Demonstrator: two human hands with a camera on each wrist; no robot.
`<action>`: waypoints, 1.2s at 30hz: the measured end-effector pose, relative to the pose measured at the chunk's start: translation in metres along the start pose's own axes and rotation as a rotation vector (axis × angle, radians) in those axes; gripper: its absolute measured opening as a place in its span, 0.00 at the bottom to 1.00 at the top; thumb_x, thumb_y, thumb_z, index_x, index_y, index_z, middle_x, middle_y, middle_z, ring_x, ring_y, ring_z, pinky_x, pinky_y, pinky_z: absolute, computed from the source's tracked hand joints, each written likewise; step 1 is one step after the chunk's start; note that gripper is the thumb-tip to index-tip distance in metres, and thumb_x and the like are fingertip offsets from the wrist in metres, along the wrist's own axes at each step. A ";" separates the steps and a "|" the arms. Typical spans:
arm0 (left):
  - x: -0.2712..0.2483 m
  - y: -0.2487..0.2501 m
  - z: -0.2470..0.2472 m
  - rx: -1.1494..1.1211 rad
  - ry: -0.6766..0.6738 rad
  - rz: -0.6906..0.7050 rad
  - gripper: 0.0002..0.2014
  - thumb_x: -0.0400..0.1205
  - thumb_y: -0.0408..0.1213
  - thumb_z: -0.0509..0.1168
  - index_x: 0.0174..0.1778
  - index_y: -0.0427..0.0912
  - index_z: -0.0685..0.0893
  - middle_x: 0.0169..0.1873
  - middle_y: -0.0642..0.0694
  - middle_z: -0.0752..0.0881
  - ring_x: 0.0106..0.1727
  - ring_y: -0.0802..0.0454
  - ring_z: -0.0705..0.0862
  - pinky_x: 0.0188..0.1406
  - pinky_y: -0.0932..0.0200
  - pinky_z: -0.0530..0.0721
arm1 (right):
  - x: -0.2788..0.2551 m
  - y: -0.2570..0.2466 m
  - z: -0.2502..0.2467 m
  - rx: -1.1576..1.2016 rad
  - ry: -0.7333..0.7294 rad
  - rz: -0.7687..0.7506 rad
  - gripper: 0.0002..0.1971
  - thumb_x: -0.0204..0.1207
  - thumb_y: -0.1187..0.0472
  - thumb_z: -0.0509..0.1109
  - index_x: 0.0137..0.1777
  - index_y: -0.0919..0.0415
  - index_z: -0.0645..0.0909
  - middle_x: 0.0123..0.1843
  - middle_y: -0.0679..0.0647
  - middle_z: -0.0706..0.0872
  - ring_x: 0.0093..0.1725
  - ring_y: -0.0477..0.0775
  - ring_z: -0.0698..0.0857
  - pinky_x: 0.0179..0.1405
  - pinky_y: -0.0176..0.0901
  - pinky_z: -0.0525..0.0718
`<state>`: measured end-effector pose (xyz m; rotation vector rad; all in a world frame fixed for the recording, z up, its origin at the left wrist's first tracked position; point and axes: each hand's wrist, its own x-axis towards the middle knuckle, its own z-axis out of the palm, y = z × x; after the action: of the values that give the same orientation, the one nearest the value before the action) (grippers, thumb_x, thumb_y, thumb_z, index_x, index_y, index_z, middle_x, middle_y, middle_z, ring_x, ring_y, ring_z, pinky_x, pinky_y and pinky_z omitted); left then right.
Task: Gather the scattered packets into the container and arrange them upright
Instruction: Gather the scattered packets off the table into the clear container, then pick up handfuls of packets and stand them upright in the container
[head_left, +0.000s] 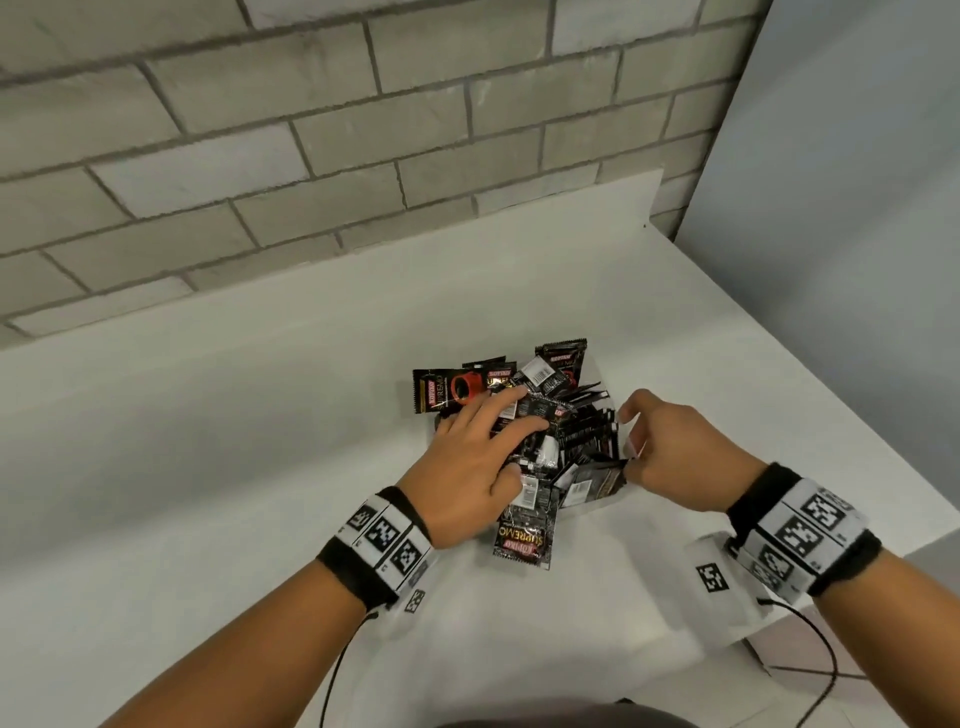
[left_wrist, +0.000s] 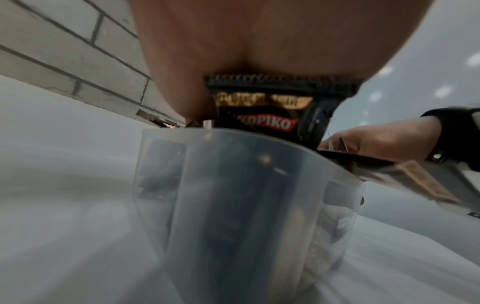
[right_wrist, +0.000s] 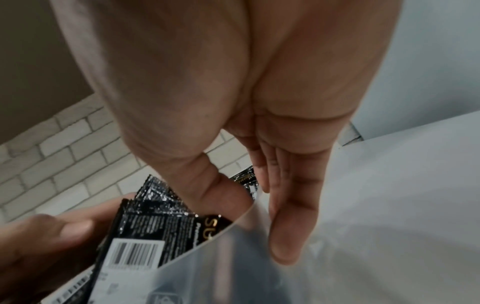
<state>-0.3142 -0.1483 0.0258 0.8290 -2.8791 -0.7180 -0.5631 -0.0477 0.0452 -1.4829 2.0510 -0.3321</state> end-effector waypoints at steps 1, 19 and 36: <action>-0.010 -0.001 -0.001 0.009 0.001 -0.004 0.28 0.87 0.55 0.45 0.84 0.58 0.67 0.88 0.53 0.55 0.88 0.44 0.54 0.81 0.28 0.64 | -0.004 -0.002 0.005 0.006 -0.008 -0.022 0.23 0.69 0.64 0.77 0.62 0.58 0.74 0.41 0.48 0.87 0.38 0.43 0.84 0.30 0.28 0.74; -0.065 -0.031 -0.032 -0.094 0.253 -0.271 0.30 0.85 0.67 0.48 0.85 0.66 0.60 0.87 0.57 0.59 0.86 0.50 0.57 0.77 0.42 0.62 | -0.061 -0.071 0.035 -0.128 -0.435 -0.548 0.15 0.77 0.43 0.74 0.62 0.40 0.80 0.38 0.45 0.83 0.39 0.44 0.80 0.41 0.36 0.79; -0.093 -0.059 -0.024 -0.160 0.282 -0.276 0.29 0.85 0.60 0.53 0.80 0.54 0.74 0.78 0.57 0.73 0.81 0.57 0.64 0.77 0.71 0.59 | -0.062 -0.093 0.106 -0.609 -0.624 -0.639 0.20 0.82 0.50 0.69 0.66 0.57 0.67 0.49 0.64 0.83 0.41 0.66 0.81 0.37 0.54 0.79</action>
<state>-0.2015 -0.1541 0.0267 1.2102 -2.4513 -0.7713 -0.4157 -0.0093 0.0274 -2.2326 1.1813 0.5180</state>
